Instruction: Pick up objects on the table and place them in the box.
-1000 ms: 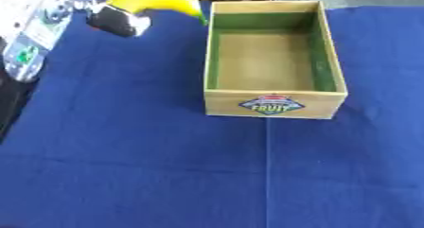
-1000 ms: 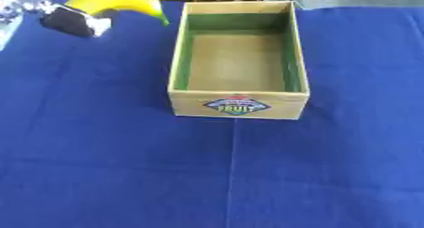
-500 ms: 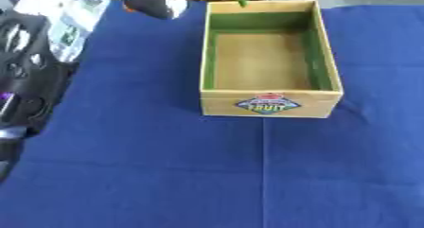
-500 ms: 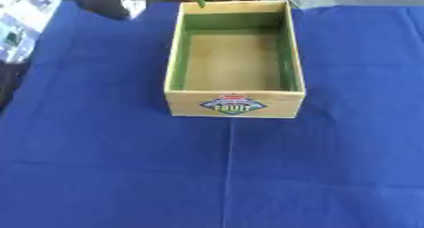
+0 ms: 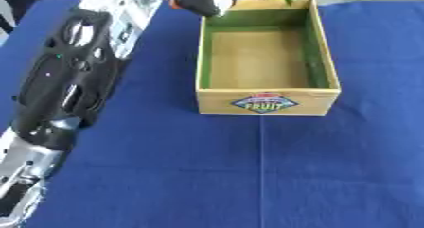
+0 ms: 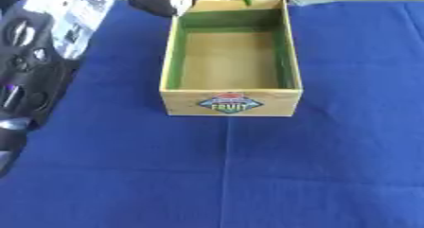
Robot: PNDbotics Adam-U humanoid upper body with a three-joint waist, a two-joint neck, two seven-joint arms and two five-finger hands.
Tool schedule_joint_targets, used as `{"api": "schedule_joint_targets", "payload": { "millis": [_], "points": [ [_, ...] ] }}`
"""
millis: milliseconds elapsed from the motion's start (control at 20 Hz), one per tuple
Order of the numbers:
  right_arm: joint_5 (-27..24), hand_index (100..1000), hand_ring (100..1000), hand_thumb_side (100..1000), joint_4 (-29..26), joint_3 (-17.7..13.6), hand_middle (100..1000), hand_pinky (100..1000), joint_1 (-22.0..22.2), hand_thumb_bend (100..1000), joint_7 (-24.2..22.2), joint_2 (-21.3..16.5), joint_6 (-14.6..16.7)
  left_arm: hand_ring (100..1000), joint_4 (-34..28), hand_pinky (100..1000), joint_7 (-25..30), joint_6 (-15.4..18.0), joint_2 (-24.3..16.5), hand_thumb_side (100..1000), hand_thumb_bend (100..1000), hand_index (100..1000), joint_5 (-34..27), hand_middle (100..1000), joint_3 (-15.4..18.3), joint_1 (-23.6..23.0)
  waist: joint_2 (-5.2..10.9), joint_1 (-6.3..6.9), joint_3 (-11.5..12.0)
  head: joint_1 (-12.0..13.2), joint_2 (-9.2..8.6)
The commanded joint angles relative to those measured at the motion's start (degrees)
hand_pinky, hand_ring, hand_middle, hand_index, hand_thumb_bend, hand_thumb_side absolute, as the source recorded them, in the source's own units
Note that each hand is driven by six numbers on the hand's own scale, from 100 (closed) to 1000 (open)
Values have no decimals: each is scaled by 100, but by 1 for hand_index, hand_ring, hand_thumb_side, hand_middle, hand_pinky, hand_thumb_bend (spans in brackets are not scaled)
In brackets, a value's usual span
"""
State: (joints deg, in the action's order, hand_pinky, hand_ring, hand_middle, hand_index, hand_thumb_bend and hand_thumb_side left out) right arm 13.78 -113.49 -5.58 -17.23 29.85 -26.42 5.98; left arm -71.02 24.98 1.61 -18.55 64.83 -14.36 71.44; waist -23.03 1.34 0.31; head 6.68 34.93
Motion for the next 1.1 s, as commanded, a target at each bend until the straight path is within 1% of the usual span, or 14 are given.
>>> {"api": "schedule_joint_targets", "payload": {
  "millis": [50,500,700,1000,1100],
  "points": [
    [-51,919,749,1000,-111,-2,747,796,-84,100,-23,-145,16,569,147,410,-204,45,131,559,100,691,193,501,-27,183,108,-11,-30,45,-85],
    [-60,920,749,1000,-111,-2,746,796,-99,100,-29,-110,18,576,845,418,-554,164,526,550,100,694,419,508,-77,134,60,3,-85,55,-135],
    [-63,920,749,1000,-111,-9,746,796,-99,100,-26,-90,17,573,1162,416,-673,188,646,547,100,697,398,513,-51,48,45,2,-100,39,-146],
    [-66,920,748,1000,-111,-9,746,796,-104,100,-27,-74,13,597,1466,457,-681,349,763,567,100,720,33,539,-17,-28,28,5,-113,23,-153],
    [-67,920,748,1000,-111,-9,745,796,-104,100,-28,-69,11,616,1517,483,-684,436,779,576,100,744,-76,560,-26,-39,24,7,-118,22,-155]
  ]
}}
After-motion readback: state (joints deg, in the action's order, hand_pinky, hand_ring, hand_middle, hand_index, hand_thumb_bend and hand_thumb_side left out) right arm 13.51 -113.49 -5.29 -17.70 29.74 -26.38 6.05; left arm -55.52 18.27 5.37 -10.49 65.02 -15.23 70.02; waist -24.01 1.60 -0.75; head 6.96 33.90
